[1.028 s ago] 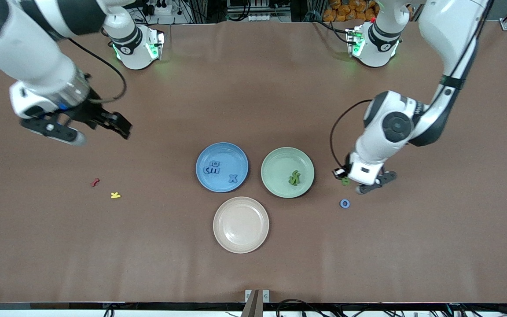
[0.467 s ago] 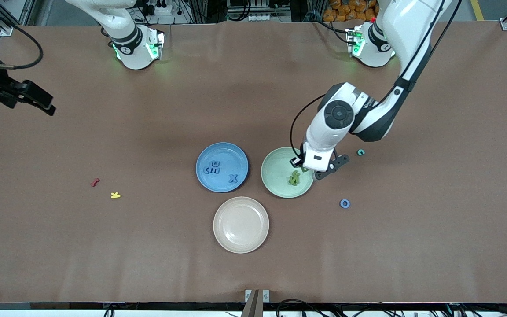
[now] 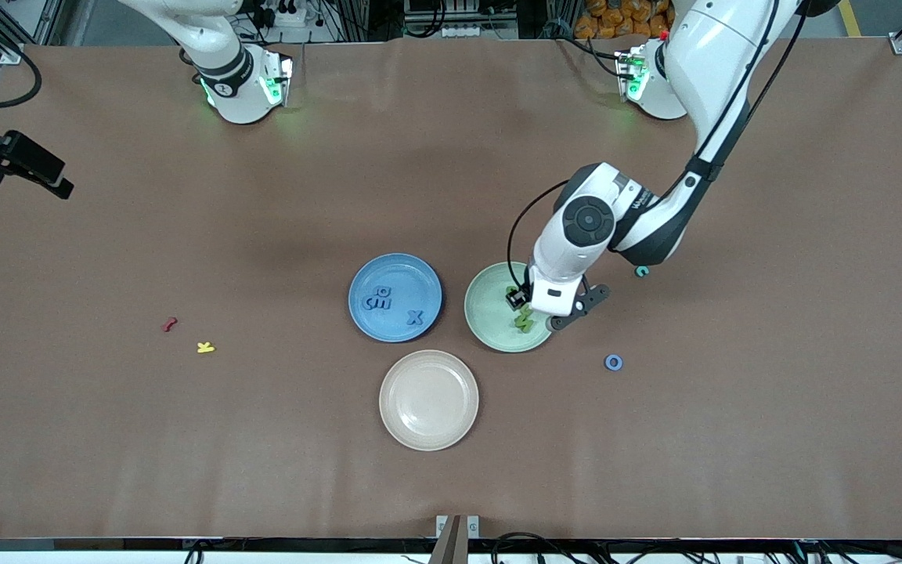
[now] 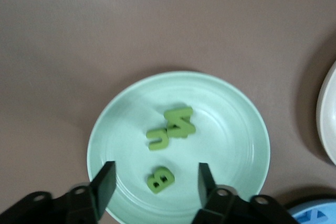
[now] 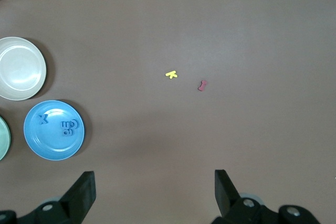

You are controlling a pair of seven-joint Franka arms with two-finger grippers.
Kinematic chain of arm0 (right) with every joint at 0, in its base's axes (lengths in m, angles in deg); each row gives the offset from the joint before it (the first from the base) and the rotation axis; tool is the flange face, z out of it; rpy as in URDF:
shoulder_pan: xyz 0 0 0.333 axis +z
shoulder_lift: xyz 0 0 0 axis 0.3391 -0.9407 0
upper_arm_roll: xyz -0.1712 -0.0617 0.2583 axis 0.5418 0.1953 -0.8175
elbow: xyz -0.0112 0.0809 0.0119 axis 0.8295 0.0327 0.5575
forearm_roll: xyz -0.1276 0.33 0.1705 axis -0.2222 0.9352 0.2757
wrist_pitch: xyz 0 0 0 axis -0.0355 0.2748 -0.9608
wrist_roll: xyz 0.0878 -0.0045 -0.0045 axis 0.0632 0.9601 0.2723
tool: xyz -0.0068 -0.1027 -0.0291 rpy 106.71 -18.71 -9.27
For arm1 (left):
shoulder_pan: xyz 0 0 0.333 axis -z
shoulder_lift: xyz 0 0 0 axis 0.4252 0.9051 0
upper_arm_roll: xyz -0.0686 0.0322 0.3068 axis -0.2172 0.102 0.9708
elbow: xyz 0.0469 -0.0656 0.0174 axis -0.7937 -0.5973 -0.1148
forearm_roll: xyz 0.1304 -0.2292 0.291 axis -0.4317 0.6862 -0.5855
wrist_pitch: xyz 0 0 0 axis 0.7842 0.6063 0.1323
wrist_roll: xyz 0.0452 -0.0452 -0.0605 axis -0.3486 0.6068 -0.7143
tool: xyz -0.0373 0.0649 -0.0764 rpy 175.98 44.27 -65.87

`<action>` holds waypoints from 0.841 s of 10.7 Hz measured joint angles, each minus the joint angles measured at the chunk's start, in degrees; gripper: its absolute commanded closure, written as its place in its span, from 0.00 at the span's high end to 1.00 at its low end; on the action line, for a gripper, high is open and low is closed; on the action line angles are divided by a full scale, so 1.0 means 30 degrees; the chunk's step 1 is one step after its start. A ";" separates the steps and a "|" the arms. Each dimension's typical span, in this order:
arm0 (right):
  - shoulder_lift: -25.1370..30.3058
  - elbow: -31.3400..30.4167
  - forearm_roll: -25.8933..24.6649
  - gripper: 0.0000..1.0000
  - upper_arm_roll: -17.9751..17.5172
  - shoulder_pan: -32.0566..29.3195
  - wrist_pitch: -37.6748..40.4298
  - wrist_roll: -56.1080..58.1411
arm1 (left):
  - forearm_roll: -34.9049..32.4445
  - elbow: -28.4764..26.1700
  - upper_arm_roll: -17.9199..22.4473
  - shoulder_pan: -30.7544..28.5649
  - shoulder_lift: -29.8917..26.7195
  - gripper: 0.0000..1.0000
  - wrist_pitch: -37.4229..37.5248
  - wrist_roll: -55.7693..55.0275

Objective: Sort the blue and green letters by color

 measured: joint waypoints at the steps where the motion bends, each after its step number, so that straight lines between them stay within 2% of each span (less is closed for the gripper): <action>1: 0.0017 0.0005 0.0007 1.00 0.0005 -0.0138 0.0146 0.0481 | -0.0004 0.0090 0.0201 -0.0277 -0.0092 1.00 0.0180 0.0938; 6: 0.0004 -0.1219 0.0208 1.00 0.0030 -0.0386 0.0229 0.1733 | -0.0021 0.0271 0.0473 -0.4761 -0.1038 1.00 0.2387 0.9639; 9: 0.0288 -0.2642 0.0646 1.00 0.0033 -0.0450 -0.0924 0.1956 | -0.1556 0.0289 0.0502 -0.6410 -0.1589 1.00 0.3033 1.2559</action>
